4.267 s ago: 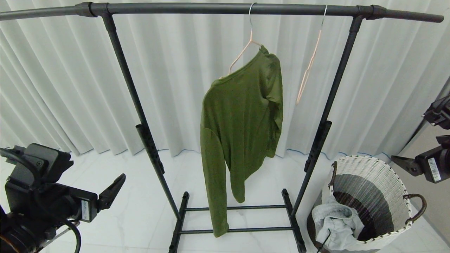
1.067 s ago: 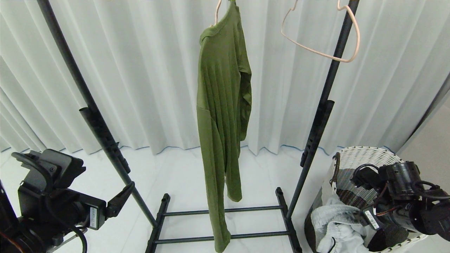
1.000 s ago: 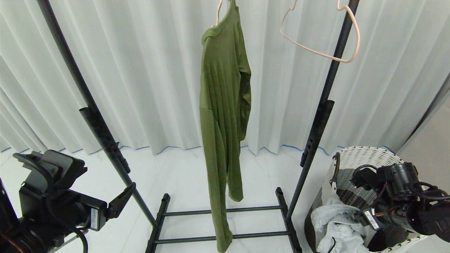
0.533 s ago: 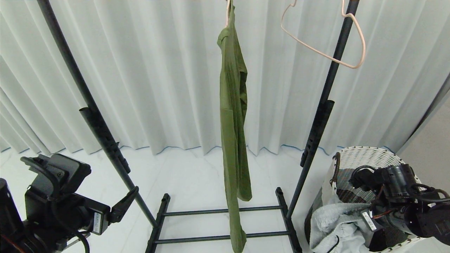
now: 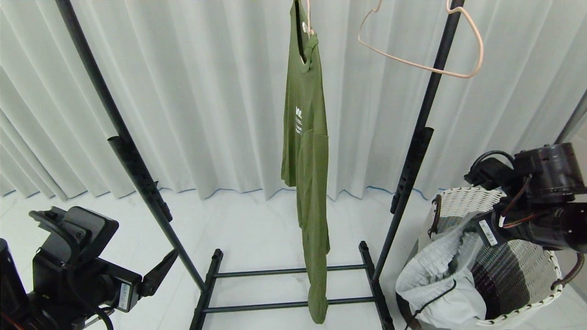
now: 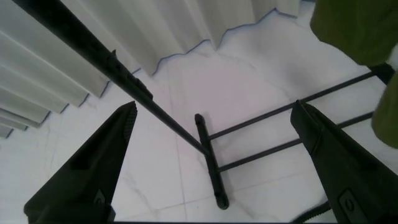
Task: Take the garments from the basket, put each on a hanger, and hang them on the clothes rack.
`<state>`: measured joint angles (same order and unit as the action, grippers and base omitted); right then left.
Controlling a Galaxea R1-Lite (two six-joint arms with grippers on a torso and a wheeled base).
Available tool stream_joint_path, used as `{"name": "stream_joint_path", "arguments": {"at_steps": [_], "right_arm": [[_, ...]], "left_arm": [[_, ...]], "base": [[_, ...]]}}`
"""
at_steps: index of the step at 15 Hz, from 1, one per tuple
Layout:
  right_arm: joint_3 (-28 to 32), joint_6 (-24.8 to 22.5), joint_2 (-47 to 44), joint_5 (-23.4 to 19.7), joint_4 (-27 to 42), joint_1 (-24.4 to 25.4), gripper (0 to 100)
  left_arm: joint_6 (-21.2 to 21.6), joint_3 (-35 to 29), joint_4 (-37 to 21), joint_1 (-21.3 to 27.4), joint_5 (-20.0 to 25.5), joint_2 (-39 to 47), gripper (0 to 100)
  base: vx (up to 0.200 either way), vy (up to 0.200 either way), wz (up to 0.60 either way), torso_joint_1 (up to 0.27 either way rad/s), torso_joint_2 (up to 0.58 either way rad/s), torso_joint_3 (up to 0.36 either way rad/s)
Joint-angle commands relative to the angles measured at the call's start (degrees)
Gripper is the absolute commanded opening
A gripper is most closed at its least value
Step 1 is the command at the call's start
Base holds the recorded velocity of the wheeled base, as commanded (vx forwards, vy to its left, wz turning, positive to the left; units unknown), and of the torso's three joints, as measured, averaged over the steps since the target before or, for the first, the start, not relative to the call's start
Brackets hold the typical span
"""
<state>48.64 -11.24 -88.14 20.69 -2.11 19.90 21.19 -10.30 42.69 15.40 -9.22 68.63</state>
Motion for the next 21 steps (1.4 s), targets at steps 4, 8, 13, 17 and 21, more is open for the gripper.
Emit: {"name": "stream_joint_path", "arguments": {"at_steps": [4, 8, 13, 17, 21], "right_arm": [[12.09, -0.10, 7.81, 0.05, 9.58, 6.74, 0], [18.60, -0.10, 7.89, -0.03, 13.71, 10.52, 0], [29.05, 0.25, 6.22, -0.03, 17.93, 17.63, 0], [34.50, 5.97, 4.29, -0.12, 18.19, 25.19, 0], [37.76, 9.13, 2.71, -0.74, 18.02, 32.40, 0]], "left_arm": [[-0.01, -0.07, 0.02, -0.02, -0.01, -1.31, 100], [-0.09, -0.51, 0.02, -0.02, 0.43, -2.63, 100], [-4.75, -6.57, -0.06, 5.08, 14.23, -4.56, 100], [-9.15, -17.30, -0.33, 15.98, 14.14, 3.26, 100], [-14.07, -26.26, -2.96, 27.67, 14.05, 14.42, 100]], "base": [[-0.200, 0.000, 0.00, -0.001, 0.00, 0.002], [-0.150, 0.000, 0.00, 0.002, 0.00, 0.002], [0.000, 0.000, 0.00, 0.000, 0.00, 0.000], [0.000, 0.000, 0.00, 0.000, 0.00, 0.000], [0.000, 0.000, 0.00, 0.000, 0.00, 0.000]]}}
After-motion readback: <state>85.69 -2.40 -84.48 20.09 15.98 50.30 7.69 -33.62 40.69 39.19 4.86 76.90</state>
